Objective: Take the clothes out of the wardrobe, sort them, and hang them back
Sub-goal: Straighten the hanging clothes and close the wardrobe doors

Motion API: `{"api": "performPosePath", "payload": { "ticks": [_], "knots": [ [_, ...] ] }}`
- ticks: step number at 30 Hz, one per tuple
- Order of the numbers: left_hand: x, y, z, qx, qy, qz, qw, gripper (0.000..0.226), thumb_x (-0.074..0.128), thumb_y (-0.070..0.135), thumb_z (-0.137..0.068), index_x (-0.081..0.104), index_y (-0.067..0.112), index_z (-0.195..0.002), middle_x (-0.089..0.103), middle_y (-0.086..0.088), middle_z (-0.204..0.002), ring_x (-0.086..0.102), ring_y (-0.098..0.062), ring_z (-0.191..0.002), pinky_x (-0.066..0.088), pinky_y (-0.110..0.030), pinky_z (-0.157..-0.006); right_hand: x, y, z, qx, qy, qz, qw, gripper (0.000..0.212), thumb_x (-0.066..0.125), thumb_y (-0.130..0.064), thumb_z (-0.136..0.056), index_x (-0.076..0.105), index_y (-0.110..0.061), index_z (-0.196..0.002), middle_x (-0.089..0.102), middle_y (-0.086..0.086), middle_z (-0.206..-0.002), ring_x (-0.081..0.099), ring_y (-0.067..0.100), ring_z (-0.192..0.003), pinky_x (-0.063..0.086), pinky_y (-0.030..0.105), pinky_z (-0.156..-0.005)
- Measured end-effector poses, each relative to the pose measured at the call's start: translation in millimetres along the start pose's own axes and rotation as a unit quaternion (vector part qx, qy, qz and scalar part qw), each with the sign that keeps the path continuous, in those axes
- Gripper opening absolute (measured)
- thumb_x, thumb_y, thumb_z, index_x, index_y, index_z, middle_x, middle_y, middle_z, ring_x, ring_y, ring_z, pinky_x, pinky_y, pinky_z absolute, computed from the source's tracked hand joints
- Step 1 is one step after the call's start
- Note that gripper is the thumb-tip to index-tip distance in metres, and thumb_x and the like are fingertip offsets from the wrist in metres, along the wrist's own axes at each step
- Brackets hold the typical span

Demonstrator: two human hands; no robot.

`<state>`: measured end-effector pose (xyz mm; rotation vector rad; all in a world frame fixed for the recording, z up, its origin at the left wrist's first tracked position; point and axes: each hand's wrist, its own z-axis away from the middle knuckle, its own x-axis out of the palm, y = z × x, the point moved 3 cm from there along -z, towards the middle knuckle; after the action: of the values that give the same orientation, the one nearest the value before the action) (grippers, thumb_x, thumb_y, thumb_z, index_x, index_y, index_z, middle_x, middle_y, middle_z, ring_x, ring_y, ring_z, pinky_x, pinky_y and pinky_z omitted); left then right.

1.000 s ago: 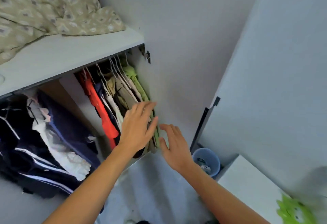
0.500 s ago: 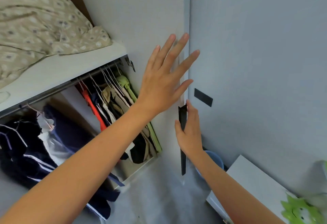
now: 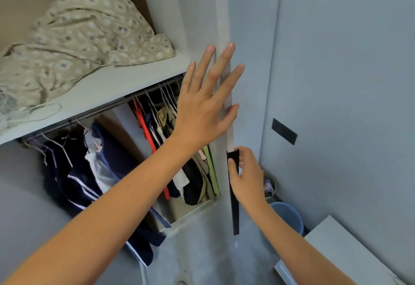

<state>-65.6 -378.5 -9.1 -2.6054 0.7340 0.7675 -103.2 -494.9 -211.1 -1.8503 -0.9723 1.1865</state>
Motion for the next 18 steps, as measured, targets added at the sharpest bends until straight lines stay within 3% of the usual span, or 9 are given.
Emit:
{"api": "performPosePath", "payload": {
  "ticks": [5, 11, 15, 18],
  "knots": [
    [-30, -51, 42, -0.025, 0.019, -0.018, 0.999, 0.066, 0.075, 0.024, -0.088, 0.055, 0.009, -0.150, 0.031, -0.021, -0.165, 0.030, -0.046, -0.153, 0.029, -0.061, -0.122, 50, -26, 14, -0.084, -0.058, 0.009, 0.995, 0.010, 0.051, -0.027, -0.108, 0.053, -0.028, -0.118, 0.063, -0.009, -0.108, 0.065, 0.010, -0.092, 0.058, 0.041, -0.080],
    [-59, -127, 84, -0.064, 0.033, -0.057, 0.996, 0.063, 0.075, 0.020, -0.092, 0.054, 0.006, -0.149, 0.023, -0.018, -0.162, 0.034, -0.048, -0.151, 0.033, -0.062, -0.120, 127, -68, 3, -0.177, -0.144, 0.078, 0.971, 0.016, 0.043, -0.029, -0.110, 0.058, -0.023, -0.112, 0.059, -0.009, -0.094, 0.060, 0.016, -0.075, 0.050, 0.038, -0.065],
    [-74, -186, 106, -0.099, 0.038, -0.093, 0.990, 0.060, 0.073, 0.033, -0.098, 0.055, 0.007, -0.149, 0.028, -0.022, -0.163, 0.033, -0.046, -0.152, 0.039, -0.060, -0.116, 188, -98, -16, -0.202, -0.200, 0.097, 0.954, 0.016, 0.046, -0.029, -0.110, 0.059, -0.020, -0.108, 0.049, -0.011, -0.082, 0.048, 0.016, -0.066, 0.039, 0.033, -0.061],
    [-78, -229, 116, -0.120, 0.028, -0.110, 0.986, 0.062, 0.072, 0.040, -0.099, 0.054, 0.010, -0.151, 0.034, -0.027, -0.162, 0.032, -0.044, -0.153, 0.040, -0.060, -0.115, 236, -116, -34, -0.209, -0.225, 0.114, 0.945, 0.016, 0.047, -0.029, -0.110, 0.059, -0.019, -0.111, 0.052, -0.009, -0.081, 0.050, 0.018, -0.066, 0.044, 0.035, -0.062]
  ]
}}
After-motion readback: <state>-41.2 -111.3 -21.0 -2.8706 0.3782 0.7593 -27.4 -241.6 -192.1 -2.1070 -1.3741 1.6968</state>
